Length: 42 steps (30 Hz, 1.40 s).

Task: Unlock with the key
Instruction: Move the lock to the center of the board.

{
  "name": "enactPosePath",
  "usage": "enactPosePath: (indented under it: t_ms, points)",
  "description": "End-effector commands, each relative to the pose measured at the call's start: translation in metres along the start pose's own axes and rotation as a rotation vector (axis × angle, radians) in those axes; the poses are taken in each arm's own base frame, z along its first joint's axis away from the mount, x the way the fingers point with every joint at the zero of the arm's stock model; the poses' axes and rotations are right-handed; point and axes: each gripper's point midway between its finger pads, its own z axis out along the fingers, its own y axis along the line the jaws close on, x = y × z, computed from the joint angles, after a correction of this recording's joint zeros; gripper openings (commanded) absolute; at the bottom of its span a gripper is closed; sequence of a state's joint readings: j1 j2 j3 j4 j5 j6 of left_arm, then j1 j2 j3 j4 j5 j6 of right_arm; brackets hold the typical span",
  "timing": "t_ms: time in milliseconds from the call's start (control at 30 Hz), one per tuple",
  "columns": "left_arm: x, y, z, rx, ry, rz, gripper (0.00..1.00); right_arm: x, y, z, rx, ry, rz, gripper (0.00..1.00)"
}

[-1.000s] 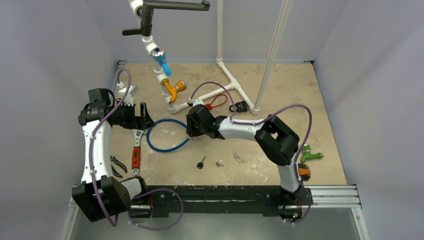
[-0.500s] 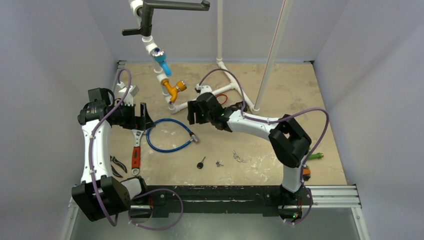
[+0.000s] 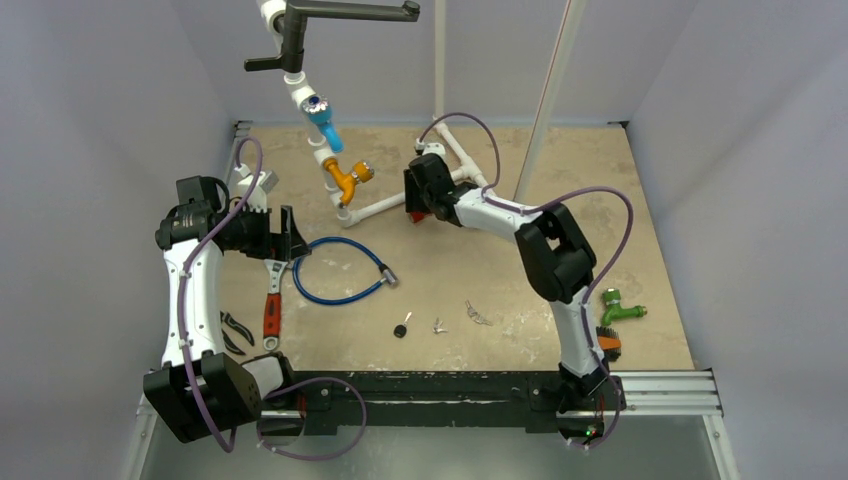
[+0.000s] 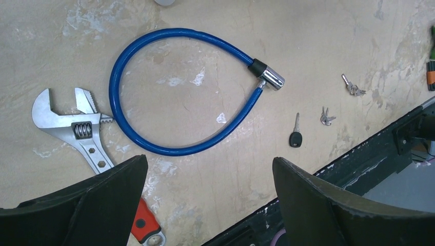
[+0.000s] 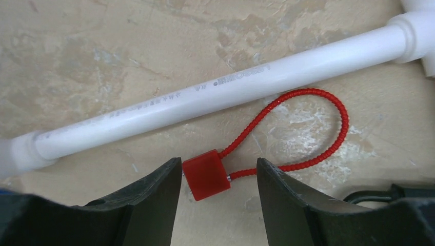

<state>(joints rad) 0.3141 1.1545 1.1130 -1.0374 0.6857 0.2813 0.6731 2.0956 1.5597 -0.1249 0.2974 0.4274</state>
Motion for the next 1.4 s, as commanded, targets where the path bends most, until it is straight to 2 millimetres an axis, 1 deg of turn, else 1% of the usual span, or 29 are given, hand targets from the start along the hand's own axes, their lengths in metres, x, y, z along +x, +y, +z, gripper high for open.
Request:
enactPosePath:
  t_ms: [0,133,267,400,500,600,633,733,833,900,967,1033,1100,1133,1167,1267,1300,1367]
  points:
    - [-0.013,-0.008,-0.008,0.023,-0.047,0.036,0.92,-0.011,0.007,0.008,0.01,-0.01,-0.033,0.53]
    - [-0.012,-0.008,-0.008,0.025,-0.047,0.035,0.92,0.003,0.006,0.016,0.01,0.025,-0.029,0.48]
    - [-0.01,-0.008,-0.007,0.027,-0.042,0.032,0.92,0.022,0.006,0.018,-0.007,0.067,-0.02,0.42]
    - [-0.011,-0.009,-0.007,0.03,-0.046,0.034,0.92,0.04,0.002,0.012,-0.012,0.111,0.001,0.36]
    - [-0.011,-0.011,-0.008,0.034,-0.05,0.031,0.92,0.051,-0.003,0.002,-0.019,0.118,0.032,0.36]
    - [-0.011,-0.012,-0.008,0.038,-0.052,0.03,0.91,0.065,-0.002,-0.008,-0.056,0.146,0.055,0.35]
    - [-0.01,-0.012,-0.008,0.038,-0.052,0.031,0.91,0.074,-0.003,-0.012,-0.068,0.164,0.061,0.34]
    - [-0.008,-0.012,-0.008,0.039,-0.05,0.032,0.91,0.089,-0.001,-0.024,-0.101,0.188,0.081,0.33]
    - [-0.008,-0.013,-0.009,0.04,-0.051,0.035,0.91,0.105,0.009,-0.042,-0.144,0.209,0.084,0.33]
    - [-0.008,-0.014,-0.009,0.045,-0.054,0.033,0.91,0.116,0.02,-0.056,-0.176,0.221,0.075,0.33]
    - [-0.01,-0.016,-0.009,0.051,-0.059,0.03,0.91,0.13,0.034,-0.072,-0.208,0.236,0.058,0.33]
    - [-0.011,-0.017,-0.009,0.056,-0.063,0.029,0.91,0.137,0.049,-0.089,-0.24,0.242,0.052,0.33]
    - [-0.012,-0.018,-0.01,0.062,-0.066,0.03,0.91,0.133,0.053,-0.1,-0.251,0.235,0.071,0.32]
    - [-0.012,-0.018,-0.01,0.062,-0.067,0.03,0.91,0.126,0.054,-0.106,-0.257,0.222,0.082,0.33]
    - [-0.012,-0.018,-0.01,0.062,-0.066,0.031,0.91,0.118,0.054,-0.112,-0.254,0.209,0.101,0.35]
    - [-0.011,-0.018,-0.011,0.06,-0.062,0.032,0.91,0.068,0.042,-0.119,-0.198,0.105,0.091,0.42]
    - [-0.01,-0.019,-0.011,0.061,-0.059,0.033,0.91,0.045,0.038,-0.122,-0.184,0.07,0.09,0.45]
    - [-0.009,-0.019,-0.011,0.059,-0.057,0.034,0.91,0.017,0.025,-0.118,-0.144,0.031,0.093,0.47]
